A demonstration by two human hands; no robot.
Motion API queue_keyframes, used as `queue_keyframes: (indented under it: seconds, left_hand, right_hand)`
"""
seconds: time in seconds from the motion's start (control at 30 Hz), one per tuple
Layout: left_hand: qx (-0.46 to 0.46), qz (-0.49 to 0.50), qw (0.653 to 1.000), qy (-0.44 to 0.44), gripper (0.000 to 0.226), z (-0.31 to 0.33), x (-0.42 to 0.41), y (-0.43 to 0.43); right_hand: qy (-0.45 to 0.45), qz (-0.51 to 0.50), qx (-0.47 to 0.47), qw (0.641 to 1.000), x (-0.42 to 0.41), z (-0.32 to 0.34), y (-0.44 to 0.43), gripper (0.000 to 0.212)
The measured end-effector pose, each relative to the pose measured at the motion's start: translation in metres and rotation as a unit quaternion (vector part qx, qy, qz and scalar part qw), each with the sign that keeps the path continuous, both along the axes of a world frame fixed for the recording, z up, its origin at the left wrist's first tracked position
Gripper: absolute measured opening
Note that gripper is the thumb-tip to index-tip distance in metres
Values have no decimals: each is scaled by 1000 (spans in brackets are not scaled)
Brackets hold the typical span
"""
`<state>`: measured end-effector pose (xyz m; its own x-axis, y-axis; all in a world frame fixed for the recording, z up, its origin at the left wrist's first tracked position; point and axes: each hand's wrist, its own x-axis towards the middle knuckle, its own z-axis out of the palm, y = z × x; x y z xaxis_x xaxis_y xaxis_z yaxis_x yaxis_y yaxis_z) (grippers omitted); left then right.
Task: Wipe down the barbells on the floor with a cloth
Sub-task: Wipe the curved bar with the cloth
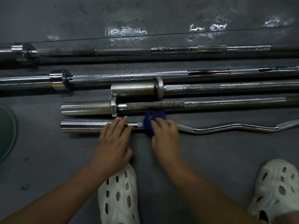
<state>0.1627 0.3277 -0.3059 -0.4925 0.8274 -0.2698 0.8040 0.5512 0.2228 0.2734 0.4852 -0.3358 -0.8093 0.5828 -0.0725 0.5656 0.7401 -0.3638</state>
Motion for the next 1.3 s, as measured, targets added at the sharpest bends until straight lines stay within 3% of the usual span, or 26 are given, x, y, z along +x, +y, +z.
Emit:
queue_keyframes:
  seconds: [0.07,0.1,0.2,0.27,0.4,0.53,0.57,0.7,0.77,0.87,0.93,1.0,1.03,1.1,1.17,1.2,1.3]
  left_hand:
    - [6,-7,1000,5,70,2,4,4]
    - [10,-14,1000,12,70,3,4,4]
    - [24,-23,999,23,67,5,4,5]
    - [29,-34,999,21,66,3,8,11]
    - [25,-58,998,12,67,2,16,16]
    - [4,-42,999,16,68,2,9,10]
    - [-2,-40,999,16,68,2,8,10]
    - [-8,-40,999,4,72,1,7,5]
    - [-1,-52,999,7,70,2,4,0]
    - [11,-57,998,8,66,0,3,-2]
    - [17,-47,999,8,64,-1,6,2]
    - [18,-52,998,6,64,-2,12,8]
    - [16,-58,998,1,64,-1,15,10]
    - [12,-63,998,-4,67,1,16,13]
    - [9,-59,998,2,69,3,13,10]
    - [12,-53,999,5,69,4,10,8]
    - [13,-33,999,6,67,3,5,3]
  right_hand:
    - [20,76,-3,997,14,-3,20,49]
    - [21,49,-13,998,27,-7,40,48]
    - [-12,-193,-58,979,70,-7,67,46]
    - [4,-252,-72,965,60,-6,50,42]
    - [26,-47,-103,993,26,-3,48,38]
    - [61,-191,-85,976,24,-5,37,37]
    - [71,-176,-69,979,14,-3,20,38]
    - [81,111,-39,990,-21,5,-10,39]
    - [63,151,8,987,-18,7,14,38]
    - [26,-57,12,998,26,-2,50,40]
    - [-1,-213,-21,977,54,-6,58,40]
    - [9,-277,-63,959,43,-5,40,41]
    - [41,-232,-78,969,26,-2,28,43]
    - [79,-29,-64,994,-5,7,6,43]
    - [70,139,-16,988,-14,6,14,43]
    - [58,130,-16,990,-10,2,23,42]
    - [66,-107,-46,991,2,-4,12,45]
